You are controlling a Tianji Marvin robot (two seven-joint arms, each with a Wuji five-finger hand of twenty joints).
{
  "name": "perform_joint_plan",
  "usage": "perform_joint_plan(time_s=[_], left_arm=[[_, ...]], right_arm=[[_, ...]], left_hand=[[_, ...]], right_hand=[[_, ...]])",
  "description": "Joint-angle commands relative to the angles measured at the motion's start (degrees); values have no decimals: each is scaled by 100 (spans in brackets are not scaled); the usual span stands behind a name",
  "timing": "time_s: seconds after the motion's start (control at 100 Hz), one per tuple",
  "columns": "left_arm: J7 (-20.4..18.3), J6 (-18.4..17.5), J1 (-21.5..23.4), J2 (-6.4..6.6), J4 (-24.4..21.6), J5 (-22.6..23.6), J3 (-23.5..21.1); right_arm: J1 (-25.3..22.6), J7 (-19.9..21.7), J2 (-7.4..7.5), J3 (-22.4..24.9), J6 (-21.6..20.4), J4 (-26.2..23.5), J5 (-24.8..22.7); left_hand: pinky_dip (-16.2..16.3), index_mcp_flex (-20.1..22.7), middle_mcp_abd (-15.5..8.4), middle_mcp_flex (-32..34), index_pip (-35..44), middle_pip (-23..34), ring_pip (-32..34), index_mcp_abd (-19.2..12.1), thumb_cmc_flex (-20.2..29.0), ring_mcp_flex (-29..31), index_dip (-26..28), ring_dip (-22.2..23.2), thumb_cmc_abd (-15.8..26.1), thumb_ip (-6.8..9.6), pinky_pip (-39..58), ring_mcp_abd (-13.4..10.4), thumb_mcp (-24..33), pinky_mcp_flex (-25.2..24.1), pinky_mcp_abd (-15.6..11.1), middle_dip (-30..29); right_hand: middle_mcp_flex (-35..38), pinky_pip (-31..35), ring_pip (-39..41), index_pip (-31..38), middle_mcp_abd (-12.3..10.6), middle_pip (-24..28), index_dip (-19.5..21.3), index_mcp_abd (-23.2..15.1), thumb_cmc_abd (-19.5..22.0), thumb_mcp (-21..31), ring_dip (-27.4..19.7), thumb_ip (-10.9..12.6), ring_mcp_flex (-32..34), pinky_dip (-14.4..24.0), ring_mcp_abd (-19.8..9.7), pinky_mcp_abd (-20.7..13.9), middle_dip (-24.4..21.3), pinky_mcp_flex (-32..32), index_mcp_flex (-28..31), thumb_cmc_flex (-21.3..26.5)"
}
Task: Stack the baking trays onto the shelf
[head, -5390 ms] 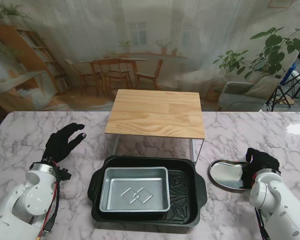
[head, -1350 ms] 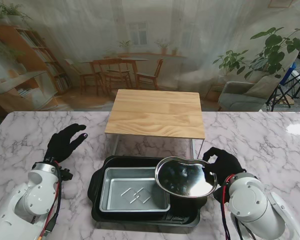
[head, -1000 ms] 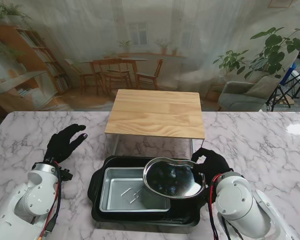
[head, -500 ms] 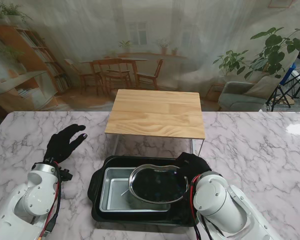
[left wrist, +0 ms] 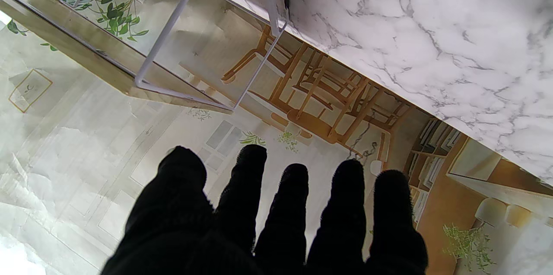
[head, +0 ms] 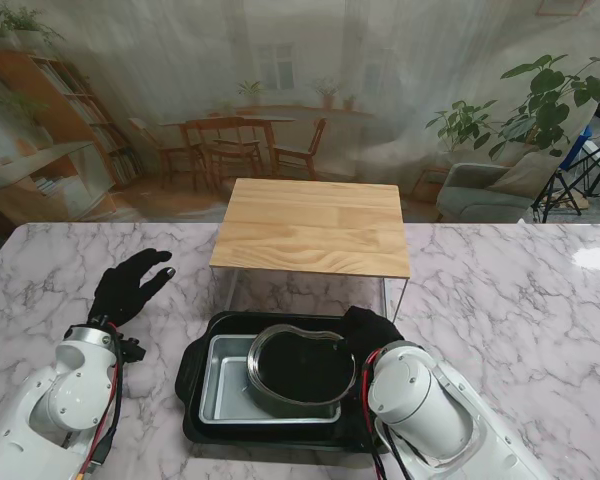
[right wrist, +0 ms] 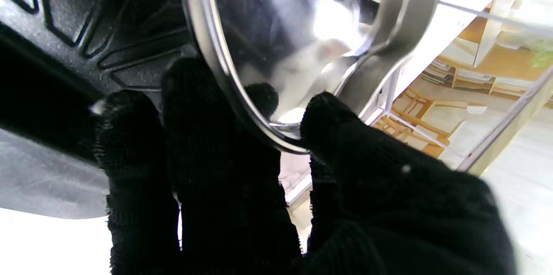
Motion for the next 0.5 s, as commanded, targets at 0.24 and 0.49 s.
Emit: perform_joint_plan(time_s=[0.24,0.49], left_arm=[[-79,11,-16,0,32,13,23],[-66,7,-13,-2,31,17,18]], right_arm=[[57,201,-8,-94,164,-40,255],[-172,401,122,117,12,-301,87]], left_hand=[[133,94,-17,-56,-50,-52,-123,29,112,-15,-5,83,267,105,-101,-51,-125,-89,-51,49],[133,79,-22,-54,-56,-52,-124,34,112,-19,1,83,268,105,-101,-48,-128,-93,-54,49]], right_hand=[[-1253,-452,-1288,191,110,-1385,-1030,565,714,-1031,-234,433,-429,104,394,339,-1095,-1082,-906,-559],[-1960,-555,-1511,-1736,-105,-1998,-650,644,1202,-1170,-248,1116,-1989,747,320,129,-1459,-2167,-733,-1844]])
